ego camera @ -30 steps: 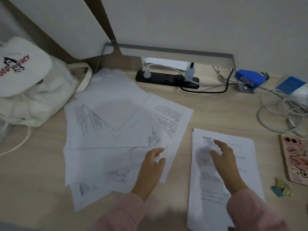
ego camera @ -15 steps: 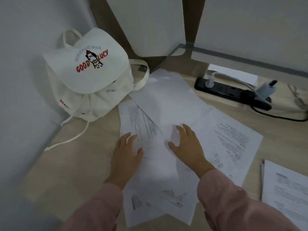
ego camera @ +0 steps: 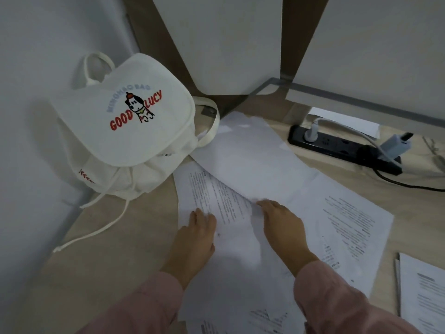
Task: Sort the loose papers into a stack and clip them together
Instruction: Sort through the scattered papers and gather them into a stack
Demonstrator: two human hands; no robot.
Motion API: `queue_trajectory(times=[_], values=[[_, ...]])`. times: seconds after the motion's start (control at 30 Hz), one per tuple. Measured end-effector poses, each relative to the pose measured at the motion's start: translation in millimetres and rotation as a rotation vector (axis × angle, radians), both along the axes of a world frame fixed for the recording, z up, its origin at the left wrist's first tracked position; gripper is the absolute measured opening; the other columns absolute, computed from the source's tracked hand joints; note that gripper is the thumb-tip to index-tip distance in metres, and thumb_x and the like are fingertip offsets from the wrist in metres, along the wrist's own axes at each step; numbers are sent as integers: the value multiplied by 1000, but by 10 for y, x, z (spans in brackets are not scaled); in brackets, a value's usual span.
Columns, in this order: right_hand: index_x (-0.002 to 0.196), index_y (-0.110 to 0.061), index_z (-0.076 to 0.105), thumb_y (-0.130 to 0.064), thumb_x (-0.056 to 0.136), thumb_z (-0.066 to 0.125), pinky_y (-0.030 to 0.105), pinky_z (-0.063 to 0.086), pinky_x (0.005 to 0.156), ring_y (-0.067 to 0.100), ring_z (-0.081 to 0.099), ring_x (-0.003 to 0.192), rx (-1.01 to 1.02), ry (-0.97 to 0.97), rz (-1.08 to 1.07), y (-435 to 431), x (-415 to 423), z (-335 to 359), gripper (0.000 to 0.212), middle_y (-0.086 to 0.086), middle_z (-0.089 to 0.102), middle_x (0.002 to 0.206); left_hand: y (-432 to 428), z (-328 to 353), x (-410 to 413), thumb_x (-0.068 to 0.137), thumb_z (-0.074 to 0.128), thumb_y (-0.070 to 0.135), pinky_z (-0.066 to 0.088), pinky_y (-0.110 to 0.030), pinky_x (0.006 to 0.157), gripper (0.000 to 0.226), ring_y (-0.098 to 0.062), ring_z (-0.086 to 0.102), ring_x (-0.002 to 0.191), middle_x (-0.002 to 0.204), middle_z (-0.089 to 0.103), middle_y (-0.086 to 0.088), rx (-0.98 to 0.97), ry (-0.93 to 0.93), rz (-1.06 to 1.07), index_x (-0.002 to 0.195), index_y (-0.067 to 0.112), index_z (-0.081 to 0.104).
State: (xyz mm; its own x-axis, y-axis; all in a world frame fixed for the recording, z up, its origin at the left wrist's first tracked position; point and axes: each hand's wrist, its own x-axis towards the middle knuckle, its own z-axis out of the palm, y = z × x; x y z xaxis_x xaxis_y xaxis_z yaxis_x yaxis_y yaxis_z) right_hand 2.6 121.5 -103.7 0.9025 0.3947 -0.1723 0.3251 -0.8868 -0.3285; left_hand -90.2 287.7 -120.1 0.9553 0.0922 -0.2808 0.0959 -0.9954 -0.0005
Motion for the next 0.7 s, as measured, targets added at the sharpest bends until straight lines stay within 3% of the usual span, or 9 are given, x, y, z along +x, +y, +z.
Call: queue_trajectory(times=[0.07,0.2,0.3,0.37,0.4,0.5,0.57,0.63,0.7], values=[[121,-22,55,-10,96,35,30,44,69,25,62,94,29,-2,-67,-108,70,111,34,4,67,108,-5,18,51,26,86,17,37,-20,28,59,-28,67,57,78,70,-24,51,-28,-46,81,3,72],[113,-20,58,-17,98,33,29,38,65,26,60,86,145,-39,-174,-366,155,479,30,7,66,95,-3,-19,101,21,83,2,32,-15,28,57,-21,58,41,63,65,-17,46,-127,-89,77,3,73],[111,-21,61,-17,97,36,30,36,65,18,50,80,317,-80,-257,-592,159,739,28,0,60,89,10,27,142,36,79,-3,42,-19,36,34,-20,58,39,55,62,-9,-6,-276,-69,67,7,70],[108,-27,60,-18,97,37,22,40,61,10,51,75,469,-67,-309,-737,136,881,27,-9,58,85,18,78,125,62,57,1,57,-37,59,15,-25,70,66,71,70,-10,-46,-398,-45,65,9,69],[105,-31,59,-18,98,37,13,40,60,2,54,75,542,-54,-328,-807,120,943,26,-15,59,85,8,118,120,69,44,4,56,-44,77,26,-28,70,89,86,72,-12,-66,-447,-27,66,11,69],[97,-36,59,-15,97,40,1,40,61,-12,55,78,802,1,-363,-1005,46,1118,29,-21,63,89,-101,319,76,75,39,8,40,-50,101,29,-29,42,127,120,62,-14,-182,-621,49,69,13,66],[91,-38,62,-13,96,43,4,42,67,-10,57,76,963,37,-387,-1143,-11,1204,32,-18,67,83,-205,483,14,78,42,7,35,-47,106,26,-33,34,131,128,55,-14,-275,-731,90,70,12,66],[92,-32,65,-13,94,46,19,46,76,4,59,81,1078,85,-431,-1293,-60,1264,27,-12,67,85,-319,634,-78,76,41,1,26,-33,113,28,-36,32,132,132,48,-12,-390,-815,142,72,11,67],[97,-22,67,-13,93,47,23,51,72,10,62,84,1217,210,-524,-1443,-87,1293,22,-8,69,88,-434,761,-192,73,40,-4,18,-19,114,31,-32,29,134,134,41,-8,-533,-869,201,75,10,67]])
